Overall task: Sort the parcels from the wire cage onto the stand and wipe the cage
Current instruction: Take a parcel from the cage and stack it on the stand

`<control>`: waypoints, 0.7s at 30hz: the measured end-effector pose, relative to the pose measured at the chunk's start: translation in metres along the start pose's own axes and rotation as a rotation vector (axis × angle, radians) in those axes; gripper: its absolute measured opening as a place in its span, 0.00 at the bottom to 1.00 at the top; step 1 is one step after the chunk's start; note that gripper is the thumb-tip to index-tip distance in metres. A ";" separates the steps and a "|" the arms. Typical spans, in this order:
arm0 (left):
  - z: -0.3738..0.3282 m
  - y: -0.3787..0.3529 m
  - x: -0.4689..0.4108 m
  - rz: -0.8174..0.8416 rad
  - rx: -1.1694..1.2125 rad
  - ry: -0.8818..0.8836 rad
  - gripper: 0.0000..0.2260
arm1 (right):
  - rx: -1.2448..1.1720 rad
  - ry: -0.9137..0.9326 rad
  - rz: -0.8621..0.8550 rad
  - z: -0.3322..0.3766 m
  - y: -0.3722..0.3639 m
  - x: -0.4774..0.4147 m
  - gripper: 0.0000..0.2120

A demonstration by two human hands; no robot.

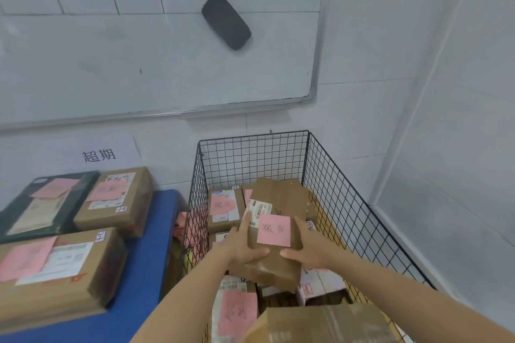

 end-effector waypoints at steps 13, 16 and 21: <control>-0.034 0.043 0.009 -0.261 0.352 -0.168 0.54 | -0.103 0.196 -0.351 0.033 0.051 0.010 0.43; -0.044 0.058 0.016 -0.301 0.343 -0.219 0.53 | -0.116 0.210 -0.402 0.044 0.070 0.016 0.42; -0.054 0.075 0.031 -0.361 0.362 -0.242 0.52 | -0.061 0.275 -0.452 0.059 0.092 0.024 0.44</control>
Point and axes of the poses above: each hand's wrist, its own x-axis away from the middle knuckle, its own y-axis out of the back of the hand, z = x × y, the point moved 4 cm from there along -x, towards the middle knuckle, and after that the axes turned 3 degrees about y, right-handed, at the moved point
